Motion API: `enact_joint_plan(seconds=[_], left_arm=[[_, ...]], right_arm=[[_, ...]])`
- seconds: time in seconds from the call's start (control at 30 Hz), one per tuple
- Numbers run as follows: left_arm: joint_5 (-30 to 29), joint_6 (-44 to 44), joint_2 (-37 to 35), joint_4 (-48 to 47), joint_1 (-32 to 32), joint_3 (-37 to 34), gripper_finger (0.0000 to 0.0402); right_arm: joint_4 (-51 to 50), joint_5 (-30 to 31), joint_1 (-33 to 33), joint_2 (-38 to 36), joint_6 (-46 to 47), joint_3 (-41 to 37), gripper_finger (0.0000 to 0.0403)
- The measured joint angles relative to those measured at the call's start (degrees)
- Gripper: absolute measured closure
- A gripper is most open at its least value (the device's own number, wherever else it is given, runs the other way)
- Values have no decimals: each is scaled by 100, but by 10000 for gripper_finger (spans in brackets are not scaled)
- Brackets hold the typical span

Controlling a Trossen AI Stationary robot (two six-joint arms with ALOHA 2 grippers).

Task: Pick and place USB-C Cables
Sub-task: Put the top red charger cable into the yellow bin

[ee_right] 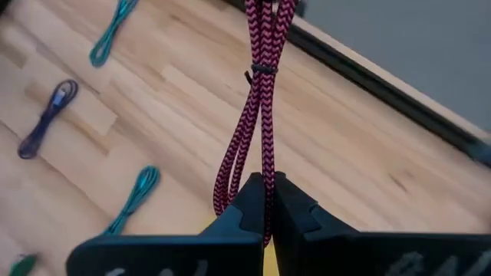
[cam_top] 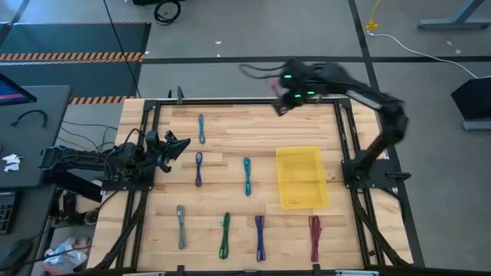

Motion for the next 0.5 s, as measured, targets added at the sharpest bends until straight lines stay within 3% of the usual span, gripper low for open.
enact_joint_plan(seconds=[0.2,0.33,0.5], left_arm=[[0,-7,2,2,2,0,381],[-2,-29,0,2,-1,1,381],[0,-164,2,0,2,0,381]], right_arm=[[-1504,761,674,-1145,1754,2,396],[-1425,1001,1421,-1644,2947,-234,396],[-1479,1306,2320,-1742,4307,-837,396]])
